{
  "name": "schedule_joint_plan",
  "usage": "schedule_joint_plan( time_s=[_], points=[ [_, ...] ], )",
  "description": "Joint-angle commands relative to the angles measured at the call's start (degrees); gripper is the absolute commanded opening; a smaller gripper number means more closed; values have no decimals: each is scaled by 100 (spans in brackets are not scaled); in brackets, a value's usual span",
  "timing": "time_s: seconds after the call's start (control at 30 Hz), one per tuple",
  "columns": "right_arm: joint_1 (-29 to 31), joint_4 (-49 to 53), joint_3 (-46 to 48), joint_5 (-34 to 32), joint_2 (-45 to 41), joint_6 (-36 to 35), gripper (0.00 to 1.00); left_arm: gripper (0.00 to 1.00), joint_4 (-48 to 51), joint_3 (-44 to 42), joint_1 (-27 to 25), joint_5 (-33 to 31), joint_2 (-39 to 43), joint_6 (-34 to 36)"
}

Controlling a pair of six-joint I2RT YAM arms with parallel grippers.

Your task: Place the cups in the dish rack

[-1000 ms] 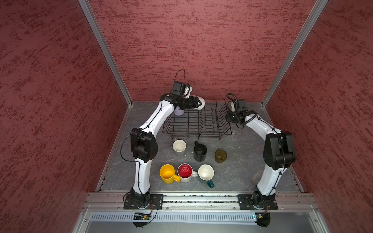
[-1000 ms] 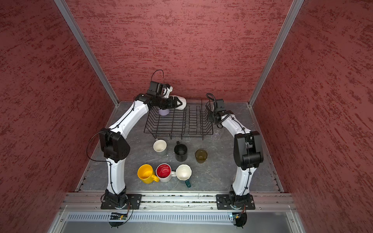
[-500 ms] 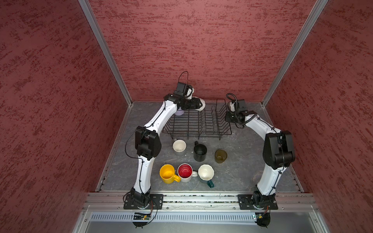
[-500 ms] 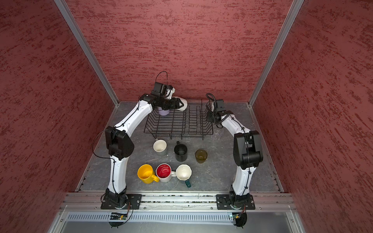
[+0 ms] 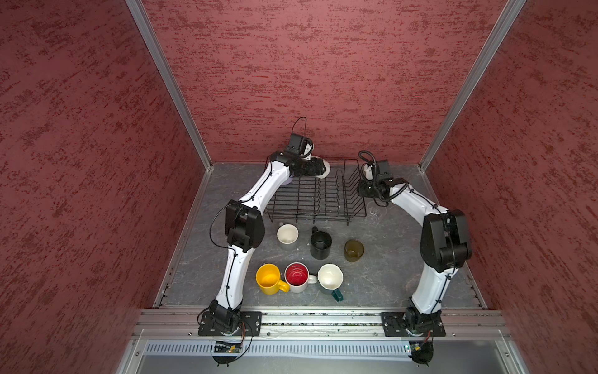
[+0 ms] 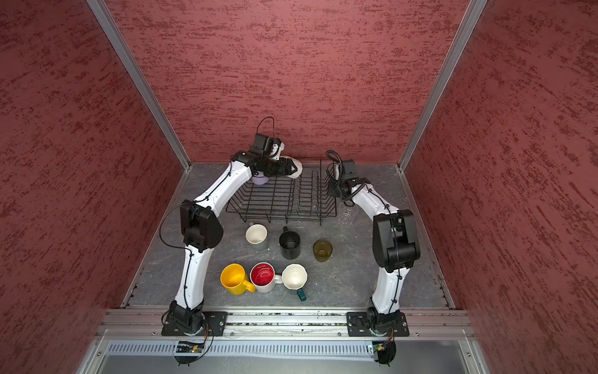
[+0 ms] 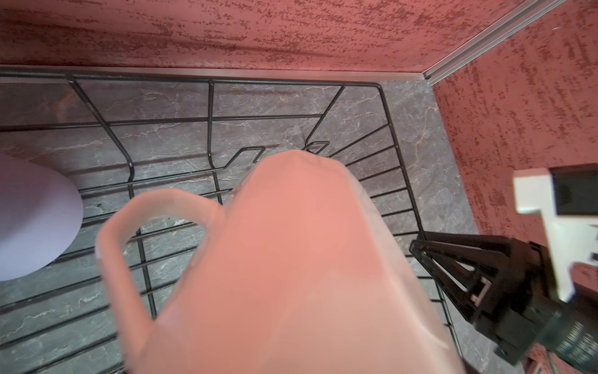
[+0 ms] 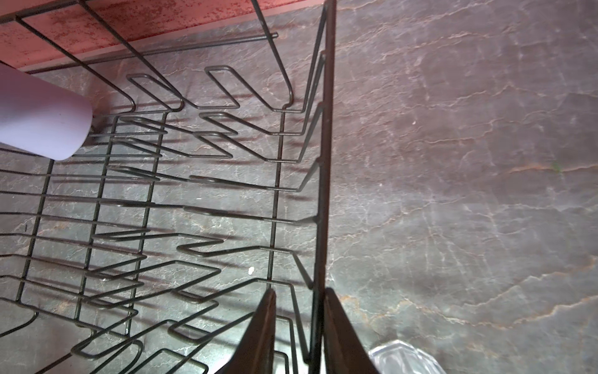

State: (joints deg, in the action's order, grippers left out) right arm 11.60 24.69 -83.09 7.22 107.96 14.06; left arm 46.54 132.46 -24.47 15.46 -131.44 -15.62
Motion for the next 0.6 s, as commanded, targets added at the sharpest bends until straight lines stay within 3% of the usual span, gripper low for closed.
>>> schedule_joint_plan(
  time_s=[0.0,0.13,0.47,0.57],
  points=[
    [60,-111,7,148,-11,-19,30,0,-196,372,-75,-229,-109,153],
    [63,-114,34,157,-49,-1,36,0,-132,596,-110,-448,-339,159],
    [62,-111,244,-30,-562,78,64,0,-198,969,-177,-650,-770,164],
    [54,-130,327,-36,-867,129,78,0,-228,992,-195,-660,-819,239]
  ],
)
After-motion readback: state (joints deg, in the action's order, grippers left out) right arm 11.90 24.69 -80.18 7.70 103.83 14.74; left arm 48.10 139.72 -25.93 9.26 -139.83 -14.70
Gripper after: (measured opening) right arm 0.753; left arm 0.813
